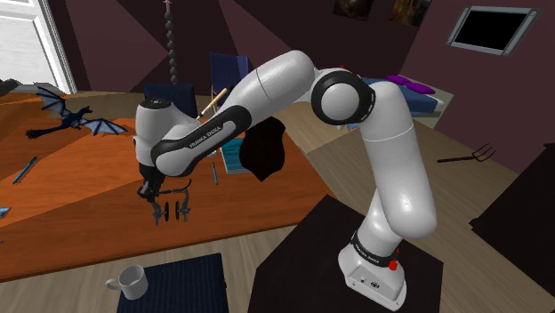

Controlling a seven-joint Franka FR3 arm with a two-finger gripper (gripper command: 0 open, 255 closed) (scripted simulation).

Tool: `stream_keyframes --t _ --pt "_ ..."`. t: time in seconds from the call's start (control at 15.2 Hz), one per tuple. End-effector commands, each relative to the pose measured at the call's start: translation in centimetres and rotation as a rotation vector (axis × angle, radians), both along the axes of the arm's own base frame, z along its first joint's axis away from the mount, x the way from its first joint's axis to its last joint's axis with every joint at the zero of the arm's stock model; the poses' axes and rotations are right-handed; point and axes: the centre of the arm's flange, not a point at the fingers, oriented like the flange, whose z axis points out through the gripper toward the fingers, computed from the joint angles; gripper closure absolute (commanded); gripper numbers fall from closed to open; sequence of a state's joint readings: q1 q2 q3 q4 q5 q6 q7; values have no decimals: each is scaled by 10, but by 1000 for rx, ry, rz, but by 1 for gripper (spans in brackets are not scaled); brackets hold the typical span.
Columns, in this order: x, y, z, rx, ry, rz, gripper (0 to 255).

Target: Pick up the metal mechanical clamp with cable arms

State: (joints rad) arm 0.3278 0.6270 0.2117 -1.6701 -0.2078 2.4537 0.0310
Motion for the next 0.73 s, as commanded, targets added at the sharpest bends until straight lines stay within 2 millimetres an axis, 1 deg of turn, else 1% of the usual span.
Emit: stream_keyframes --t 0.0,0.33,0.66 --pt "0 0 0 0 1 0 255" --pt "0 0 0 0 1 0 255" --pt "0 0 27 0 1 0 255"
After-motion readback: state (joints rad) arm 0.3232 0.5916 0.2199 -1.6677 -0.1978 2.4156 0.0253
